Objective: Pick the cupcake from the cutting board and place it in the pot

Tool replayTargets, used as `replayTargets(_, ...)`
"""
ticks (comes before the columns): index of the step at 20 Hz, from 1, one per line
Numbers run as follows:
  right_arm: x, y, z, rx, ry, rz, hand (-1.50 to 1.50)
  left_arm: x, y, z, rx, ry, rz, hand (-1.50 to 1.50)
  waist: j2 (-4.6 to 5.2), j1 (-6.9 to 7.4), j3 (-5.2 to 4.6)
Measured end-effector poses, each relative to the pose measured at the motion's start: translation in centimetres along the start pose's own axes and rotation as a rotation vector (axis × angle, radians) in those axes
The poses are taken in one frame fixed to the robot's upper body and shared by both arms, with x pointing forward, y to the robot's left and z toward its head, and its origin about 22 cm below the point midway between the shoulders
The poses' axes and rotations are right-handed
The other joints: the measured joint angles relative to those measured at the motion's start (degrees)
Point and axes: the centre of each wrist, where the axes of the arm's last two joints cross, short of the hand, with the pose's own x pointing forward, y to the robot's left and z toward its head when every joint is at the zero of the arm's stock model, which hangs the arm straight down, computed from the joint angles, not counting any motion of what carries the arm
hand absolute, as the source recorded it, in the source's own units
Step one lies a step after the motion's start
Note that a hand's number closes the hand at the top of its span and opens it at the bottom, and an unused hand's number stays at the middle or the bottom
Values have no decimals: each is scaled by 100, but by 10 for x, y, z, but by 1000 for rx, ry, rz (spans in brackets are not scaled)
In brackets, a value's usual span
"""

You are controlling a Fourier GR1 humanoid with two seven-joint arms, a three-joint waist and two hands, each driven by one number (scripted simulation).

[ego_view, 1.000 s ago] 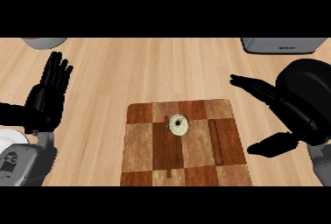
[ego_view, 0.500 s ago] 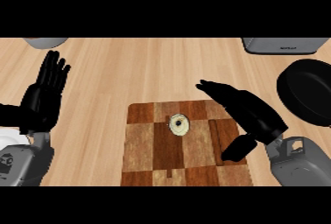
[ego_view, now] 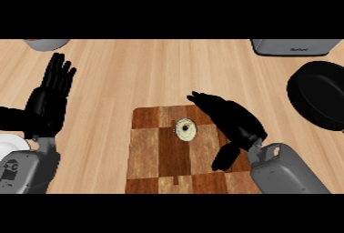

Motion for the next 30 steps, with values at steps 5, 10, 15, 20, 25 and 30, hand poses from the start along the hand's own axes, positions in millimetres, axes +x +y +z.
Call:
replayTargets(5,-1,12,-3,-21,-36,4,-150,2,2,-3,-4,-2,-2,0,-1,-8,0)
replayTargets(10,8,26,-12,-40,-41,15,-150,0,-4,-3,4,-9,-3,0,-1,-9,0)
replayTargets(15,3,37,-23,-32,27,54,-150,-4,1,-2,6,-5,-3,0,-1,-5,0)
replayTargets(20,3,53,-46,-35,48,54,-150,-3,0,-2,7,-6,-6,0,3,3,0)
replayTargets(25,-4,68,-57,-32,36,58,-150,-2,3,-6,1,-7,-3,0,-2,-1,-3)
replayTargets(30,-8,72,-72,-18,21,47,-150,-5,-9,-2,-5,-7,0,0,-22,6,-15)
